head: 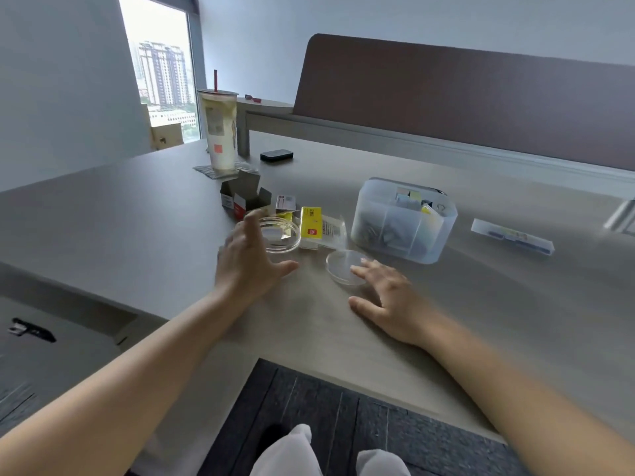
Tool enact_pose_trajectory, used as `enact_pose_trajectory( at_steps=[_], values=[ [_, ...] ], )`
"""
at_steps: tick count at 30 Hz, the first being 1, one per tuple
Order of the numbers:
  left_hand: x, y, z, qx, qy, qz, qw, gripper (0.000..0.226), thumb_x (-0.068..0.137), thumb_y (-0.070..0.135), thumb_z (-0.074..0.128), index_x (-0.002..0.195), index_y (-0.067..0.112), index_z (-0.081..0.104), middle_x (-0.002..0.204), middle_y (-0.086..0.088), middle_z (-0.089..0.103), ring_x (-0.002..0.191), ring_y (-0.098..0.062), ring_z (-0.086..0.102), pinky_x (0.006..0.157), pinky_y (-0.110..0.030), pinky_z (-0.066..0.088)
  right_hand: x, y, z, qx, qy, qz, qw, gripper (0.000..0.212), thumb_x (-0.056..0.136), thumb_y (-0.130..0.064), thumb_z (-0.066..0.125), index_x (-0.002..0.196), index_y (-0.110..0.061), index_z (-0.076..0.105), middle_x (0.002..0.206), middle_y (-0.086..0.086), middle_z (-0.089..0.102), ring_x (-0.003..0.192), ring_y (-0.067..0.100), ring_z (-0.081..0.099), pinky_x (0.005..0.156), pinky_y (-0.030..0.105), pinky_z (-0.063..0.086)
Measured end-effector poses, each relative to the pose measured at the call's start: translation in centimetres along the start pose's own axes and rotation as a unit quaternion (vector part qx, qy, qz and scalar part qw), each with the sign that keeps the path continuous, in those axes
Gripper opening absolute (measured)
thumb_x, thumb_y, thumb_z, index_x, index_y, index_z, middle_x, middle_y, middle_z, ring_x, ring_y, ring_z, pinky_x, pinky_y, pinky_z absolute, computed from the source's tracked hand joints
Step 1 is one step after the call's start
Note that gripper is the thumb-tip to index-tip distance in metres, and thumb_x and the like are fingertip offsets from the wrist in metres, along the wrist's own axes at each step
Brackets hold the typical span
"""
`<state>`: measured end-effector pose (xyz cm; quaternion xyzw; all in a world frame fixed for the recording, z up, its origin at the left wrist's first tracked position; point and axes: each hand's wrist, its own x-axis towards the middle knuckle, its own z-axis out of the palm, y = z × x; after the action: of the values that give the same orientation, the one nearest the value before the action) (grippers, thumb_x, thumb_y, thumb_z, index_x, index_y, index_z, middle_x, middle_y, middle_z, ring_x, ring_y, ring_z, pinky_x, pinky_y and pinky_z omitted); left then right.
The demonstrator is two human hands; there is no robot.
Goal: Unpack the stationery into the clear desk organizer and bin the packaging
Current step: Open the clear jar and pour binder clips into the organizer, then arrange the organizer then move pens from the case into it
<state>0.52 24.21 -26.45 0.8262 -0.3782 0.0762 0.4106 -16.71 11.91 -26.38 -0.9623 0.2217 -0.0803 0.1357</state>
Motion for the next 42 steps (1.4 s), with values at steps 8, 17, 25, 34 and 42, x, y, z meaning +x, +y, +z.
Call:
enact_pose_trajectory(
  at_steps=[8,17,25,34,42],
  values=[
    [3.4,-3.8,-1.6,0.024,-0.024,-0.047,0.998,0.092,0.068,0.034,0.075,0.138,0.009,0.021,0.142,-0.018,0.034,0.128,-0.033,0.038,0.105,-0.040,0.033,6.3,-2.8,1.1,-0.008,-0.049,-0.005,0.999,0.064,0.088,-0.046,0.044,0.143,-0.027,0.016,0.156,0.003,0.007,0.143,0.018,0.009,0.118,0.035,0.009],
    [6.8,-5.0,-1.4,0.027,-0.016,-0.027,0.999,0.100,0.066,0.034,0.076,0.142,0.011,0.015,0.148,-0.016,0.024,0.133,-0.031,0.029,0.108,-0.041,0.029,10.6,-2.7,1.4,-0.002,-0.019,-0.023,1.000,0.068,0.086,-0.046,0.048,0.143,-0.027,0.015,0.155,0.003,0.008,0.143,0.018,0.010,0.117,0.034,0.012],
    [5.3,-1.5,0.1,0.110,0.026,0.133,0.985,0.074,0.071,0.038,0.071,0.132,0.009,0.041,0.145,-0.013,0.033,0.136,-0.030,0.024,0.111,-0.040,0.011,5.3,0.5,-0.1,0.002,0.188,-0.072,0.979,0.047,0.074,-0.022,0.059,0.116,-0.003,0.056,0.116,0.017,0.061,0.109,0.032,0.056,0.095,0.037,0.041],
    [4.5,2.5,3.8,0.173,0.005,0.170,0.970,0.075,0.071,0.031,0.072,0.134,0.009,0.039,0.147,-0.016,0.028,0.140,-0.032,0.016,0.112,-0.045,-0.001,2.2,7.2,-4.1,-0.085,0.349,0.063,0.931,0.049,0.070,-0.019,0.063,0.117,-0.006,0.055,0.120,0.024,0.056,0.110,0.039,0.052,0.095,0.037,0.036],
    [6.5,6.9,7.2,0.006,-0.090,0.171,0.981,0.088,0.070,0.039,0.072,0.140,0.013,0.026,0.148,-0.008,0.027,0.136,-0.026,0.024,0.110,-0.034,0.022,2.6,9.5,-5.4,0.023,0.274,0.108,0.955,0.039,0.081,-0.010,0.062,0.117,-0.004,0.049,0.133,0.014,0.041,0.097,0.033,0.054,0.086,0.040,0.042]
  ],
)
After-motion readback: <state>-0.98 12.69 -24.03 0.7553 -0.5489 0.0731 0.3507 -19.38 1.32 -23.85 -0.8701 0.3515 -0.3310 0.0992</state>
